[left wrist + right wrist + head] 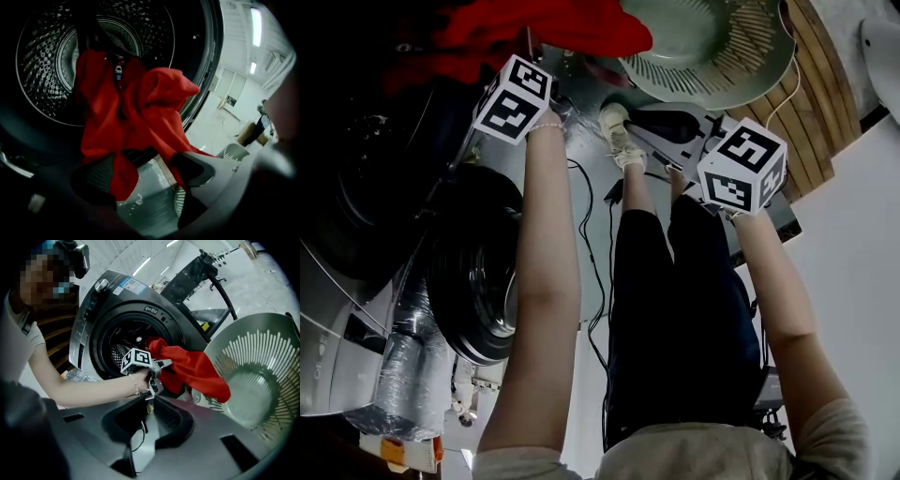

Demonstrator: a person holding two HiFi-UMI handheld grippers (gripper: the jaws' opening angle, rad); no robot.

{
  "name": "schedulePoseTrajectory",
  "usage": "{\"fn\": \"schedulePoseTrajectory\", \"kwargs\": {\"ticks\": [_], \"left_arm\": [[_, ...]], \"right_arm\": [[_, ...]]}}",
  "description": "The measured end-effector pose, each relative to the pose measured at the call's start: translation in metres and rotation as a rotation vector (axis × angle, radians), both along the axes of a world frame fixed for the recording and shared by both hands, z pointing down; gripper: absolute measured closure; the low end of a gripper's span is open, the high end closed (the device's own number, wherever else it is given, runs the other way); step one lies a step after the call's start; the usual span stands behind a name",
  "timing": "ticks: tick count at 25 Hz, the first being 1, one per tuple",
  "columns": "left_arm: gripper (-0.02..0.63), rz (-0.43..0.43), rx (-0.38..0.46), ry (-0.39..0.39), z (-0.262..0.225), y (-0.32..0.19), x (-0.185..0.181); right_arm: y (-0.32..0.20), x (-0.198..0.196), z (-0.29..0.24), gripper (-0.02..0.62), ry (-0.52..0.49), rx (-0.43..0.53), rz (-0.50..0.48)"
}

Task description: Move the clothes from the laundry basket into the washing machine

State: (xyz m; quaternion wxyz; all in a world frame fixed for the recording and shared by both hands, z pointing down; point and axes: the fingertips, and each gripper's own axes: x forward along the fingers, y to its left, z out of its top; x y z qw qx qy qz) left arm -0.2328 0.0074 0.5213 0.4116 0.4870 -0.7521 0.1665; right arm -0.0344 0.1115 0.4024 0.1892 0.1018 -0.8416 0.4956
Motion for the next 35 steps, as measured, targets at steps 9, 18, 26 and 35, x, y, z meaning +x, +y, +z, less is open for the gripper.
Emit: {"fn": "schedulePoseTrajectory", "kwargs": {"ticks": [9, 18, 26, 35], "left_arm": [[0.577, 0.051, -0.062, -0.225, -0.004, 0.001, -0.034], [0.581, 0.198, 0.129, -0.447, -0.082, -0.052, -0.080], [0.580, 0.054, 0.101, -0.473, -0.078, -0.083, -0.141], [0.394, 0.044, 0.107, -0.396, -0.096, -0.047, -0.120]], "right_arm": [[-0.002, 0.008, 0.008, 0.547, 0.003, -0.007, 0.012], [-0.012, -0.001, -0.008, 0.557, -0.049, 0.009, -0.004], [-0.008, -0.005, -0.005, 0.557, -0.050, 0.019, -0.032], [0.003, -0.009, -0.008, 0.557, -0.035, 0.045, -0.044]]}}
